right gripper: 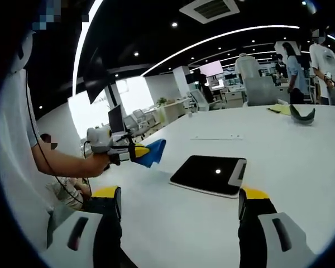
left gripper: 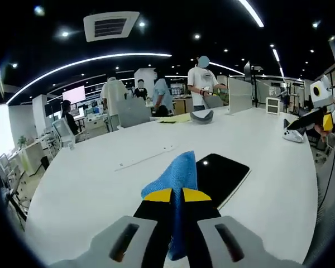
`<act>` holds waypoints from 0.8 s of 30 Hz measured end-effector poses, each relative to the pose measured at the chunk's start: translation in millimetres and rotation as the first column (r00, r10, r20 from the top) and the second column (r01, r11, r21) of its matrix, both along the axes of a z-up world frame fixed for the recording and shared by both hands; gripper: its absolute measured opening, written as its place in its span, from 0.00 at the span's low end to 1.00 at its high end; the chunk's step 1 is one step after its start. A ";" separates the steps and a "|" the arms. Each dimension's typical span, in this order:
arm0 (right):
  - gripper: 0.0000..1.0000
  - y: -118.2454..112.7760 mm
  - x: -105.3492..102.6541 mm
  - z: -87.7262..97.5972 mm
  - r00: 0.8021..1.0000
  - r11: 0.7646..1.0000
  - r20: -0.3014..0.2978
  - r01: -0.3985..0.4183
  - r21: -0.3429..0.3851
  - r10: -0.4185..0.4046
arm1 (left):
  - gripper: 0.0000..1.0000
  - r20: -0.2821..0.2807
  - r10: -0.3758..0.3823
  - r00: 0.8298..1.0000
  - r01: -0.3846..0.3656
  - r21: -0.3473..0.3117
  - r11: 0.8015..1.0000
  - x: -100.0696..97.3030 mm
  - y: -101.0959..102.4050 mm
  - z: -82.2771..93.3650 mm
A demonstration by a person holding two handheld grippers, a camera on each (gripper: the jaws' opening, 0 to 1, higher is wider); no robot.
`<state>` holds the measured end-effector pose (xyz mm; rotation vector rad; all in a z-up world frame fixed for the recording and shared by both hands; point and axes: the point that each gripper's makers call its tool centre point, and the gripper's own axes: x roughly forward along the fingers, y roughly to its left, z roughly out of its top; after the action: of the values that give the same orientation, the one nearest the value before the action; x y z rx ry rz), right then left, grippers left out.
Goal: Wipe the mirror surface with the cleaning cloth until all visible marks leave the cleaned area.
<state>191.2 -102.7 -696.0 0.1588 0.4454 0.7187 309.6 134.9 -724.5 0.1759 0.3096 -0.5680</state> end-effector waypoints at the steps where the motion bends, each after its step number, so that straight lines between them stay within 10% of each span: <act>1: 0.86 -0.4 0.3 -0.5 1.000 1.000 -0.001 0.001 -0.001 -0.001 | 0.02 0.002 -0.002 1.000 0.002 0.003 1.000 2.3 -1.0 -0.2; 24: 0.86 -9.0 7.1 -7.8 0.999 1.000 -0.029 0.025 -0.015 -0.025 | 0.02 -0.008 -0.032 0.999 0.032 -0.013 0.999 56.2 -21.5 -19.9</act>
<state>198.3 -111.6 -703.8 0.1606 0.4754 0.6892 365.8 113.4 -744.4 0.1665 0.3113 -0.6025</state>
